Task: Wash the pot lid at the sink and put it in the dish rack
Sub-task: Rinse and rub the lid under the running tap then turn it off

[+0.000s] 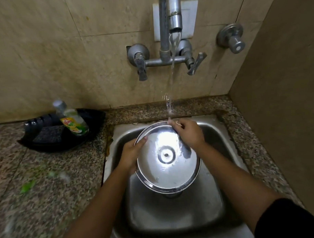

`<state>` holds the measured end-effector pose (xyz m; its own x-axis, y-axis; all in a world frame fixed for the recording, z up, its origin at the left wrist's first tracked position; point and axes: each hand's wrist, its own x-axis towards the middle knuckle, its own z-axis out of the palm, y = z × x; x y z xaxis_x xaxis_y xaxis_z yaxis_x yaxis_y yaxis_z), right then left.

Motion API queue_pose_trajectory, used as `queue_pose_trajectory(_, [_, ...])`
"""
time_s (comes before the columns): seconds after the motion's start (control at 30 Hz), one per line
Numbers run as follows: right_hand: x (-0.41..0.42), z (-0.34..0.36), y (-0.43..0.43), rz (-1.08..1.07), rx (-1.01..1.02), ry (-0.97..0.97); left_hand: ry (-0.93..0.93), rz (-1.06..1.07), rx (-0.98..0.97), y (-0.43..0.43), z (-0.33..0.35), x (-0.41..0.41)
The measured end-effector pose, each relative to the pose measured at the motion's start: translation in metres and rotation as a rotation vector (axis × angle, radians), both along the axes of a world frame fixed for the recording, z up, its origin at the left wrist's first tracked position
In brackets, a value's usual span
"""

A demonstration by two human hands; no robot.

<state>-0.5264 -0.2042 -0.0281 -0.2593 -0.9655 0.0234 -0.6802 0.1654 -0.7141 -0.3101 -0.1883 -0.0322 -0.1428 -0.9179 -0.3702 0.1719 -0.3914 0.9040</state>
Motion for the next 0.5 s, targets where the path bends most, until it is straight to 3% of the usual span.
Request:
queue_pose_trajectory(0.07, [0.012, -0.01, 0.014, -0.076, -0.213, 0.415, -0.034, 0.076, 0.032, 0.007, -0.001, -0.005])
queue_pose_trajectory(0.1, [0.021, -0.012, 0.018, -0.092, -0.278, 0.492, -0.061, 0.096, 0.048, 0.009, -0.003, -0.008])
queue_pose_trajectory(0.2, [0.056, -0.016, 0.019, 0.011, -0.22, 0.485, -0.095, 0.081, 0.099, 0.014, -0.003, -0.025])
queue_pose_trajectory(0.3, [0.091, -0.023, 0.037, 0.368, -0.184, 0.506, -0.017, 0.196, 0.126, 0.01, -0.002, -0.035])
queue_pose_trajectory(0.4, [0.07, -0.039, 0.078, 0.606, -0.15, 0.607, 0.042, 0.331, 0.113, 0.001, 0.0, -0.02])
queue_pose_trajectory(0.5, [0.014, -0.054, 0.09, 0.437, -0.091, 0.684, -0.045, 0.334, 0.031, 0.002, -0.003, -0.006])
